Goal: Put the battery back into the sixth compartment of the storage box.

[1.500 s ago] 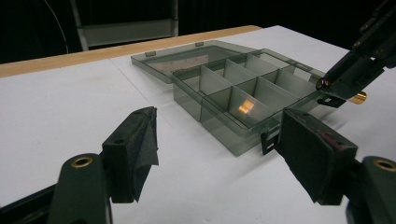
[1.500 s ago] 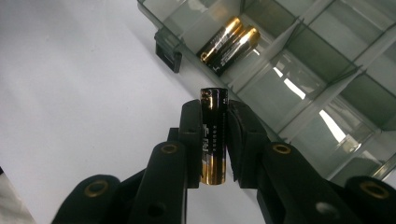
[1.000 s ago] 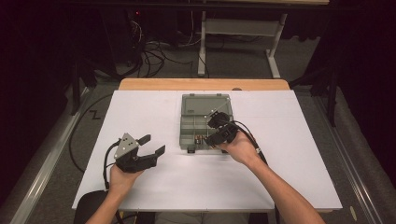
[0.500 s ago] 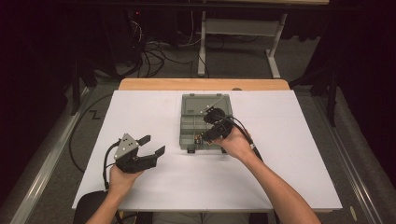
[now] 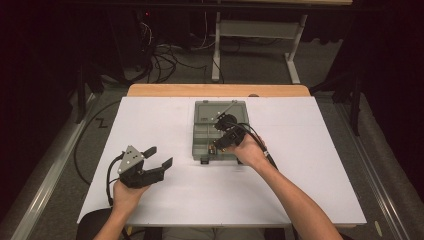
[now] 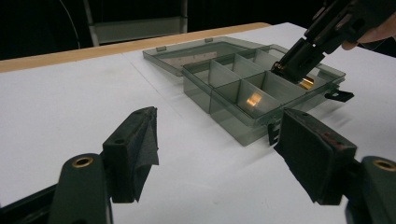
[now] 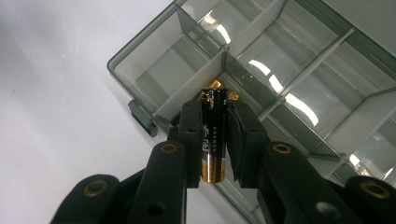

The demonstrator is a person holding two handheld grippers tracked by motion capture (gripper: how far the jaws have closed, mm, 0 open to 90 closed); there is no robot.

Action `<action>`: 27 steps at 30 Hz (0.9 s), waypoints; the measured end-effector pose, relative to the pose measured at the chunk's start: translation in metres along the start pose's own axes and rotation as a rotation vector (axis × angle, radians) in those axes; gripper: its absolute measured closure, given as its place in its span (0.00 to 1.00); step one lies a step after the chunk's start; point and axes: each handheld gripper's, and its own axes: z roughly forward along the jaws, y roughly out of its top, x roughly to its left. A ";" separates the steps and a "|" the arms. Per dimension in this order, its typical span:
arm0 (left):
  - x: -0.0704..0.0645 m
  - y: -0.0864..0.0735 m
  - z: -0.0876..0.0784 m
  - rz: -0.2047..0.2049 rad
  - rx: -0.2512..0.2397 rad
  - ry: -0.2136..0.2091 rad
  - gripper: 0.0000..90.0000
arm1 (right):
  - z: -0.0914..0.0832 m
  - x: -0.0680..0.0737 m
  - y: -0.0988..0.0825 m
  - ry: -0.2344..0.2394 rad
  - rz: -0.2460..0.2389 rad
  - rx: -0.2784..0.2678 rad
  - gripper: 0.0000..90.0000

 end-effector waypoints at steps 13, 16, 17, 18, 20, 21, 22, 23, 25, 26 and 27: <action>0.001 -0.003 -0.009 -0.014 -0.011 0.020 0.32 | 0.004 -0.004 0.002 0.014 0.009 -0.013 0.79; 0.001 -0.004 -0.010 -0.015 -0.009 0.025 0.32 | 0.002 -0.004 0.000 0.013 0.006 -0.016 0.80; 0.001 -0.004 -0.011 -0.016 -0.009 0.026 0.32 | 0.001 -0.004 -0.001 0.016 0.007 -0.026 0.80; 0.002 -0.004 -0.011 -0.016 -0.009 0.026 0.32 | 0.000 -0.005 -0.002 0.016 0.005 -0.031 0.80; 0.002 -0.004 -0.011 -0.016 -0.008 0.026 0.32 | -0.003 -0.006 -0.003 0.021 0.009 -0.038 0.80; 0.002 -0.004 -0.011 -0.019 -0.010 0.026 0.32 | -0.005 -0.006 -0.004 0.023 0.003 -0.046 0.80; 0.002 -0.004 -0.011 -0.020 -0.011 0.023 0.32 | -0.006 -0.006 -0.005 0.025 0.003 -0.052 0.79; 0.002 -0.004 -0.011 -0.021 -0.010 0.022 0.32 | -0.007 -0.006 -0.006 0.026 0.015 -0.053 0.79; 0.002 -0.004 -0.011 -0.021 -0.011 0.021 0.32 | -0.010 -0.006 -0.007 0.024 0.009 -0.063 0.79; 0.002 -0.004 -0.011 -0.023 -0.012 0.020 0.32 | -0.012 -0.007 -0.008 0.026 0.003 -0.073 0.78; 0.003 -0.004 -0.011 -0.023 -0.012 0.020 0.32 | -0.014 -0.007 -0.010 0.028 0.017 -0.079 0.78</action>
